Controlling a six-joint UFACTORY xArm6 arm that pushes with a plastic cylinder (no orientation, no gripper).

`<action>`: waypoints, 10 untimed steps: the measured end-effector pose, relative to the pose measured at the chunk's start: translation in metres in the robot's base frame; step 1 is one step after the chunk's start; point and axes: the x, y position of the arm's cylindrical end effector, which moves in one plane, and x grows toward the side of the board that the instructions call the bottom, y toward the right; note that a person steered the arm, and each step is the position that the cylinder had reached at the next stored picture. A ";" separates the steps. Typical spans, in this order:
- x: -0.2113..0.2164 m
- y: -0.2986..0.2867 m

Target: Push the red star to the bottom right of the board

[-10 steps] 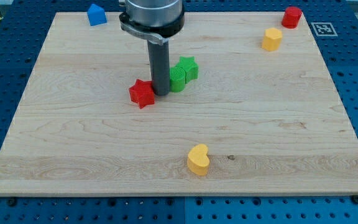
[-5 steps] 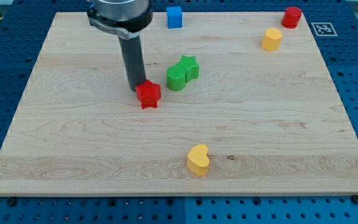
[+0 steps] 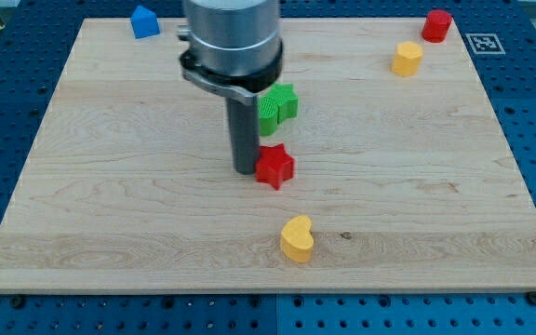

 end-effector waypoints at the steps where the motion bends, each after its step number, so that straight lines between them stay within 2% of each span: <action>1: 0.006 0.039; 5: 0.016 0.199; 9: 0.067 0.219; 10: 0.060 0.219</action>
